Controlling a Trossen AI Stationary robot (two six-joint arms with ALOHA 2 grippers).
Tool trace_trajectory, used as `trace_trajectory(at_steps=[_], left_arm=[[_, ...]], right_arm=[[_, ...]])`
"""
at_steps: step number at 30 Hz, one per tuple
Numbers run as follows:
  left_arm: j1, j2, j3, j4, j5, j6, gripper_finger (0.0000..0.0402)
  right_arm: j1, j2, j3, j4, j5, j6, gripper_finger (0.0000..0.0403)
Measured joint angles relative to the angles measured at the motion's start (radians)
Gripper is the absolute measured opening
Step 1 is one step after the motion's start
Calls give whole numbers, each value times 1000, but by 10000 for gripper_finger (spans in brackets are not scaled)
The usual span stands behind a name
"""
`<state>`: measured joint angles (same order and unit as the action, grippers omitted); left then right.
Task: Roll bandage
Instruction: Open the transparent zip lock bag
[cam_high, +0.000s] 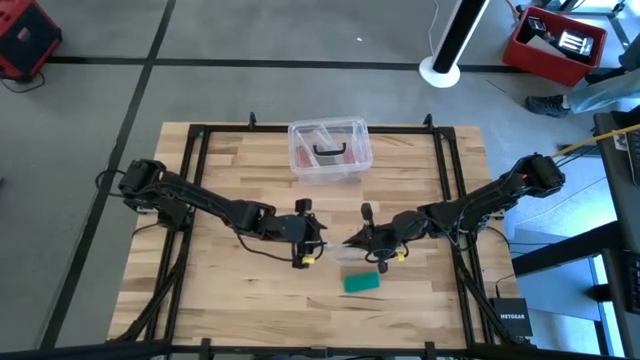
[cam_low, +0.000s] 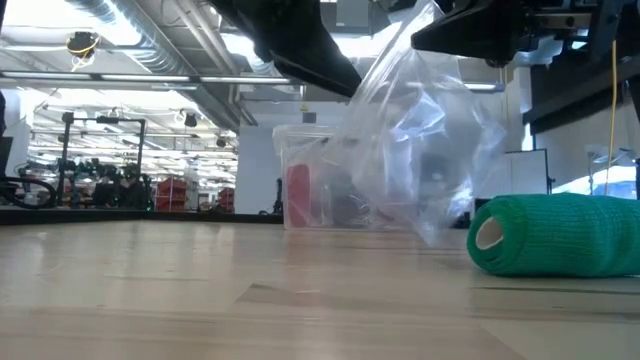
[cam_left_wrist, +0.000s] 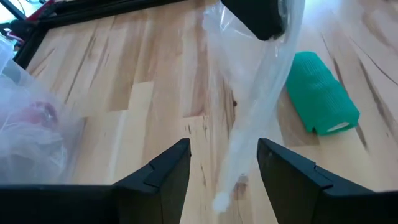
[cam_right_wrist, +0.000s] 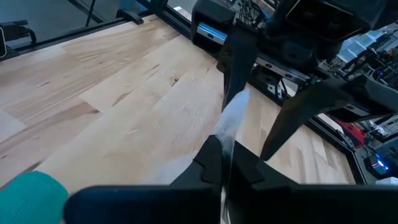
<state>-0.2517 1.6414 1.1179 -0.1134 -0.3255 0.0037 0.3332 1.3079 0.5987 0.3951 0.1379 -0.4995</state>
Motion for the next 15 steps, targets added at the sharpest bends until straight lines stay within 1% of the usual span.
trace_trajectory(at_steps=[15], left_arm=[[5, 1, 0, 4, -8, 0, 178]], right_arm=[[0, 0, 0, 1, 0, -1, 2]])
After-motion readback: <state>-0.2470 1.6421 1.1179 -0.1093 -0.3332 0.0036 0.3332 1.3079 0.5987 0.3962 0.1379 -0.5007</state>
